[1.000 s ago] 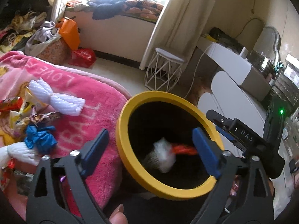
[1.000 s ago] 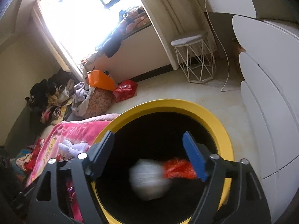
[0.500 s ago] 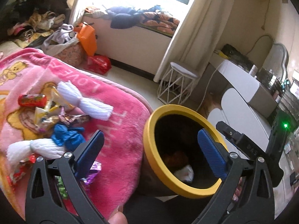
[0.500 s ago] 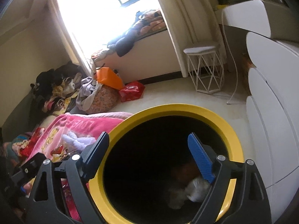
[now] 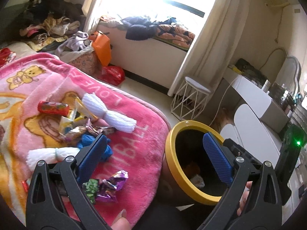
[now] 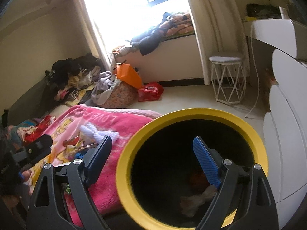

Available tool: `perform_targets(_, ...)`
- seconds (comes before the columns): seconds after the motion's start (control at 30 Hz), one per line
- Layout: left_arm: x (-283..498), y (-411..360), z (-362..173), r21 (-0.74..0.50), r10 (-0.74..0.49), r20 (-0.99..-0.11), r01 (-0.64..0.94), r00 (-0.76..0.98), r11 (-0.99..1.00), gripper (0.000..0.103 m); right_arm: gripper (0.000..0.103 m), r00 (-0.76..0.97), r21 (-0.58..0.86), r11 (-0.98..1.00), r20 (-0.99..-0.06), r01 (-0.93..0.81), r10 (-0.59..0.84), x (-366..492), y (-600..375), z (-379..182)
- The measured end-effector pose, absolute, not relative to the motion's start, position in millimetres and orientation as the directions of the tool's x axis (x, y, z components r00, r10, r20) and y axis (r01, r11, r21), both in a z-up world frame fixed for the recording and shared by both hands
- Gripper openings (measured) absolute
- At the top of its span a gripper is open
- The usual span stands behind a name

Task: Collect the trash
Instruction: 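Move both tools back over the blanket toward the remaining trash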

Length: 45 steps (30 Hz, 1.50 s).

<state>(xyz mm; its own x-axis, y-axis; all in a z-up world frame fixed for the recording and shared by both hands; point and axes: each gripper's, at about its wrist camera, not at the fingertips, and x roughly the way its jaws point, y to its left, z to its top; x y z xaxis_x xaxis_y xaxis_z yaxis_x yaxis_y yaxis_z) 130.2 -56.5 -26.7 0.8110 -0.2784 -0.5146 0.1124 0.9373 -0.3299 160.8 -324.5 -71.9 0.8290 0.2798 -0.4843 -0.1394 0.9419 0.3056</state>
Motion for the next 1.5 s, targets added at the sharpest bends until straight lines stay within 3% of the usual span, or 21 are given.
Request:
perform_targets(0.37, 122, -28, -19, -0.353, -0.229, -0.49, 0.049, 0.841, 0.935, 0.092, 0.084, 0.819, 0.233, 0.936, -0.458, -0.265, 0.346, 144, -282, -60)
perform_targets(0.87, 118, 25, -15, -0.371, -0.136, -0.482, -0.061, 0.866, 0.927, 0.092, 0.084, 0.748, 0.166, 0.899, -0.505, -0.405, 0.431, 127, -221, -65)
perform_targets(1.5, 104, 96, -43, -0.325, -0.041, -0.559, -0.174, 0.828, 0.93, 0.092, 0.084, 0.586, 0.201, 0.91, -0.71, -0.363, 0.391, 162, -158, -102)
